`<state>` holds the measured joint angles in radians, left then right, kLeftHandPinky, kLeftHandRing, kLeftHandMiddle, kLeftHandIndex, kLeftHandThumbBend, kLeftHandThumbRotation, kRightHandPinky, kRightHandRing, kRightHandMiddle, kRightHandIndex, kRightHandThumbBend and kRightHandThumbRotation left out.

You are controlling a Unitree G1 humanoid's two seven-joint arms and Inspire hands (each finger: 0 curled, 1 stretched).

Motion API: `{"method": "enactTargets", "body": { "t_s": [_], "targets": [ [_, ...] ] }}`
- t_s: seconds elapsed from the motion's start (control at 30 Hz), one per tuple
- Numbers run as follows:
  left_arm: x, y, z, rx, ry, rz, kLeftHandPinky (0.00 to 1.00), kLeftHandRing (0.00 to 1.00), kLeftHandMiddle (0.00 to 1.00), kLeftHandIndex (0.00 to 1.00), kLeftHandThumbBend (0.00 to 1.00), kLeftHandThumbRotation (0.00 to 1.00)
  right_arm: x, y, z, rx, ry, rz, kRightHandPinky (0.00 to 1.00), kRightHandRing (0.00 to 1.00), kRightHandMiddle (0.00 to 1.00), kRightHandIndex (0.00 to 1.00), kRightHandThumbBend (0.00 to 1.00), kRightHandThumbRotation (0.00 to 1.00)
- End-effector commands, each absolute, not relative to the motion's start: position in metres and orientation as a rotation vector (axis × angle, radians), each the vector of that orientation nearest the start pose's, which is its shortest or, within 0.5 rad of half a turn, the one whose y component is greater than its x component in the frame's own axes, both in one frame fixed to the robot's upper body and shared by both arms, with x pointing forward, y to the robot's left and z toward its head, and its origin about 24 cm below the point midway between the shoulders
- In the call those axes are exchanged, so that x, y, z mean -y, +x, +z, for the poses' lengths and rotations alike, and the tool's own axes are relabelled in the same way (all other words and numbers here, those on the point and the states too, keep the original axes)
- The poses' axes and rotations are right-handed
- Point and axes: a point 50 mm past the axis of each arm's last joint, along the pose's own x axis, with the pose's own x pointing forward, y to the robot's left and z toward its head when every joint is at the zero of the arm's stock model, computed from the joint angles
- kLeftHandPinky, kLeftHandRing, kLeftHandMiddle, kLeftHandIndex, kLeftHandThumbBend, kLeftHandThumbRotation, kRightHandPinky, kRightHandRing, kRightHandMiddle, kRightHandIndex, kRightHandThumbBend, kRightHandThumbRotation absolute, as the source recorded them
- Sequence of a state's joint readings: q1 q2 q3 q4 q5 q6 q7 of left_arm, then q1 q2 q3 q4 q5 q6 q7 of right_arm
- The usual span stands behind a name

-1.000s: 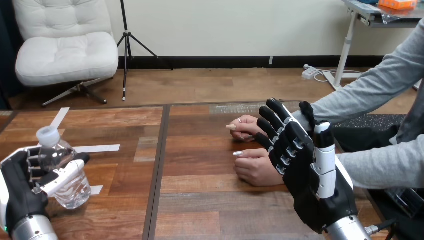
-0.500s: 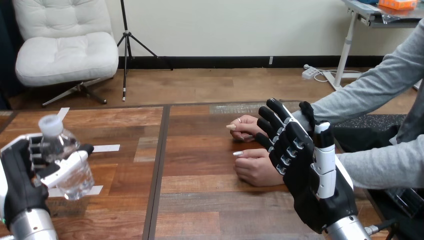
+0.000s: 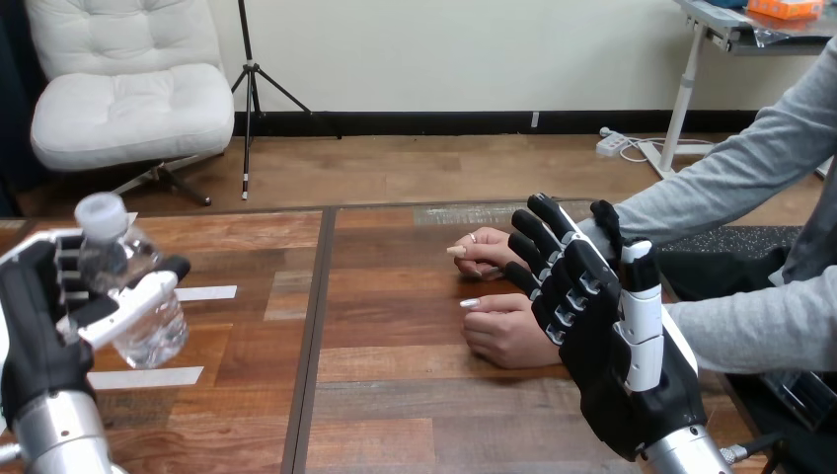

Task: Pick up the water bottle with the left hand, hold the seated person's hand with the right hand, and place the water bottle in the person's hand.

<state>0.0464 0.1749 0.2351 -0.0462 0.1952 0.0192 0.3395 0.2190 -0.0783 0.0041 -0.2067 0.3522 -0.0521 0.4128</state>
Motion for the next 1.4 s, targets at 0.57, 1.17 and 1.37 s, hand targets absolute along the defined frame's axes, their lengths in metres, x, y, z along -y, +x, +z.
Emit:
{"method": "enactTargets", "body": {
  "t_s": [0.57, 1.17, 1.37],
  "targets": [
    [-0.238, 0.236, 0.091, 0.182, 0.388, 0.492, 0.33, 0.38, 0.43, 0.44, 0.78, 0.0, 0.165, 0.23, 0.073, 0.24, -0.033, 0.413, 0.96, 0.96, 0.96, 0.95, 0.78, 1.0],
    [-0.235, 0.236, 0.088, 0.188, 0.377, 0.459, 0.34, 0.38, 0.43, 0.43, 0.78, 0.0, 0.193, 0.261, 0.082, 0.351, -0.346, 0.356, 0.81, 0.88, 0.88, 0.88, 0.74, 1.0],
    [-0.234, 0.236, 0.087, 0.186, 0.376, 0.458, 0.34, 0.38, 0.42, 0.43, 0.78, 0.0, 0.2, 0.268, 0.085, 0.383, -0.424, 0.358, 0.83, 0.88, 0.88, 0.88, 0.74, 1.0]
  ]
}}
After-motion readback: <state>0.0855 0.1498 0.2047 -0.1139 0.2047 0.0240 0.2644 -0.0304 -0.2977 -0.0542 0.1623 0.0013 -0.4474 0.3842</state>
